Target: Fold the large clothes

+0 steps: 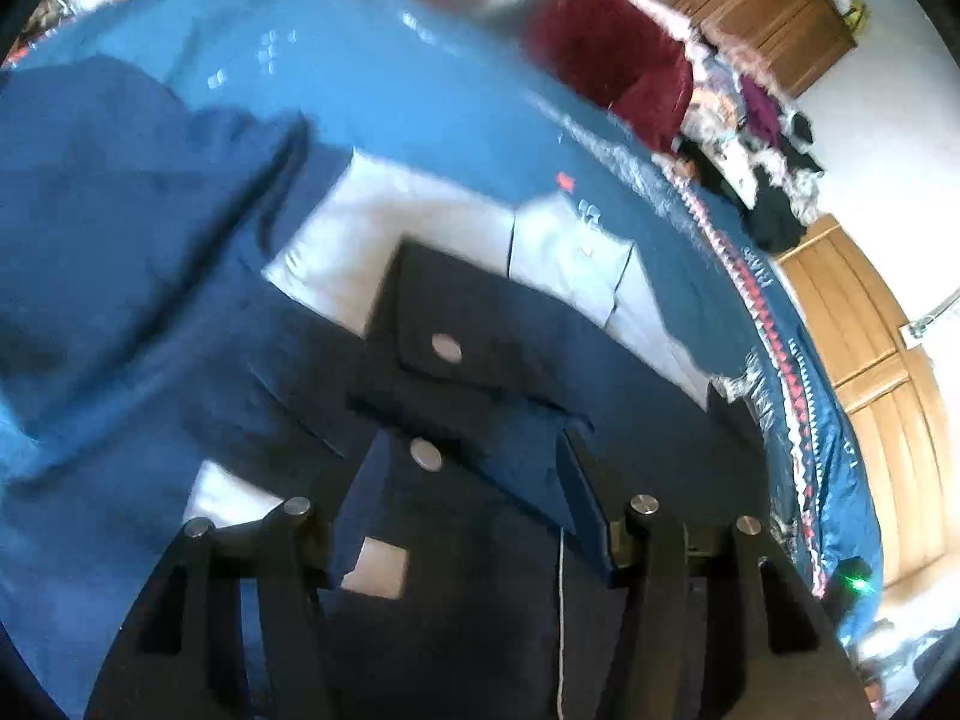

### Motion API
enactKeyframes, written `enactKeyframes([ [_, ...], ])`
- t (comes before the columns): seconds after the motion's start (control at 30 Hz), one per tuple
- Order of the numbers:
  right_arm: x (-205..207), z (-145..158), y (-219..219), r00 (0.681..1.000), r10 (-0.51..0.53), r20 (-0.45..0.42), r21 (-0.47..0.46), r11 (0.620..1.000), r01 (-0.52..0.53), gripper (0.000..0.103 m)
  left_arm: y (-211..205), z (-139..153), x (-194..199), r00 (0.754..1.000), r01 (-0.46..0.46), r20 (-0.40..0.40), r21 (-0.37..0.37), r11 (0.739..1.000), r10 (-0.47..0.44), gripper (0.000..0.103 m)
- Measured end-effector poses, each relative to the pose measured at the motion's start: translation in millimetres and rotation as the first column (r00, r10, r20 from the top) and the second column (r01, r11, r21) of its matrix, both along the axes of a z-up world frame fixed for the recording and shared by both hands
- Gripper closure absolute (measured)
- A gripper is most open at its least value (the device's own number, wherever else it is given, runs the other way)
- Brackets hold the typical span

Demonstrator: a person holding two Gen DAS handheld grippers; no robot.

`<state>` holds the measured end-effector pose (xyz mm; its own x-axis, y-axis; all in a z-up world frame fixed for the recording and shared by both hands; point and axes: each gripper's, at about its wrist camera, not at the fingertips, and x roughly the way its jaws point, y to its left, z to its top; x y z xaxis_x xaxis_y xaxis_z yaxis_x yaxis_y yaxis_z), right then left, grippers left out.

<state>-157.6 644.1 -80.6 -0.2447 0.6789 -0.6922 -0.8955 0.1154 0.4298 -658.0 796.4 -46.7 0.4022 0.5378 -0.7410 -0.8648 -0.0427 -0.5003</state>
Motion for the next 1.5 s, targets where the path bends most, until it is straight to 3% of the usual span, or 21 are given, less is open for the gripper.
enactKeyframes([
  [0.1,2,-1,-1,1.000,0.002,-0.014,0.007,1.000,-0.002,0.033,9,-16,2,0.999,-0.038,0.015,-0.044,0.998,0.039,0.045],
  [0.37,-2,-1,0,1.000,0.020,0.002,0.012,1.000,-0.020,0.027,26,-26,3,0.994,-0.097,0.046,-0.016,0.995,0.098,0.047],
  [0.43,0,2,-1,1.000,0.019,-0.006,0.016,1.000,-0.019,0.027,34,-26,14,0.997,-0.057,0.045,-0.002,0.998,0.057,0.099],
  [0.47,2,4,-3,1.000,0.020,-0.018,0.023,1.000,-0.019,0.027,33,-18,17,0.997,-0.040,0.071,0.024,0.999,0.038,0.098],
  [0.53,6,6,-8,0.999,0.016,-0.043,0.036,0.999,-0.014,0.027,19,12,14,0.998,-0.043,0.044,0.131,0.990,0.037,0.097],
  [0.6,12,6,-12,0.997,0.012,-0.075,0.044,0.999,-0.009,0.028,11,23,-1,0.997,-0.073,0.031,0.179,0.981,0.069,0.097],
  [0.67,13,6,-13,0.997,0.010,-0.081,0.039,0.999,-0.007,0.030,17,7,-20,0.993,-0.120,0.012,0.125,0.985,0.120,0.097],
  [0.73,12,7,-9,0.997,0.014,-0.076,0.031,0.999,-0.012,0.031,25,-22,-32,0.991,-0.125,0.044,0.038,0.991,0.123,0.097],
  [0.8,10,8,-4,0.997,0.021,-0.078,0.019,1.000,-0.019,0.033,24,-26,-29,0.993,-0.111,0.049,0.040,0.993,0.109,0.097],
  [0.93,0,19,15,0.997,0.071,-0.018,-0.004,0.997,-0.071,0.049,24,-26,-27,0.993,-0.101,0.058,0.045,0.994,0.098,0.096],
  [1.03,-14,5,30,0.989,0.138,-0.060,-0.089,0.986,-0.143,0.048,24,-30,-27,0.993,-0.102,0.068,0.038,0.994,0.099,0.095],
  [1.07,-19,1,30,0.989,0.146,-0.035,-0.107,0.983,-0.149,0.052,25,-32,-28,0.993,-0.098,0.067,0.035,0.995,0.095,0.094],
  [1.1,-22,1,28,0.988,0.156,-0.004,-0.106,0.982,-0.155,0.064,26,-34,-26,0.994,-0.088,0.066,0.029,0.996,0.086,0.092],
  [1.13,-21,1,28,0.985,0.172,-0.013,-0.108,0.979,-0.172,0.093,26,-34,-24,0.995,-0.081,0.062,0.027,0.996,0.079,0.092],
  [1.2,-13,-6,28,0.985,0.163,-0.055,-0.116,0.979,-0.169,0.094,26,-34,-22,0.997,-0.064,0.053,0.032,0.997,0.062,0.084],
  [1.37,-19,-5,29,0.985,0.172,-0.015,-0.140,0.975,-0.172,0.090,30,-38,-22,0.997,-0.063,0.044,0.012,0.998,0.062,0.082],
  [1.4,-22,2,27,0.985,0.174,0.015,-0.143,0.975,-0.170,0.084,29,-37,-25,0.996,-0.062,0.060,0.007,0.998,0.061,0.082],
  [1.43,-25,12,25,0.983,0.171,0.071,-0.142,0.977,-0.160,0.072,27,-34,-27,0.996,-0.053,0.066,0.008,0.999,0.053,0.082],
  [1.47,-28,26,22,0.975,0.161,0.154,-0.124,0.982,-0.142,0.058,24,-29,-27,0.997,-0.046,0.070,0.012,0.999,0.045,0.079],
  [1.5,-31,42,23,0.966,0.138,0.219,-0.080,0.989,-0.123,0.054,17,-24,-30,0.996,-0.035,0.081,0.023,0.999,0.033,0.072],
])
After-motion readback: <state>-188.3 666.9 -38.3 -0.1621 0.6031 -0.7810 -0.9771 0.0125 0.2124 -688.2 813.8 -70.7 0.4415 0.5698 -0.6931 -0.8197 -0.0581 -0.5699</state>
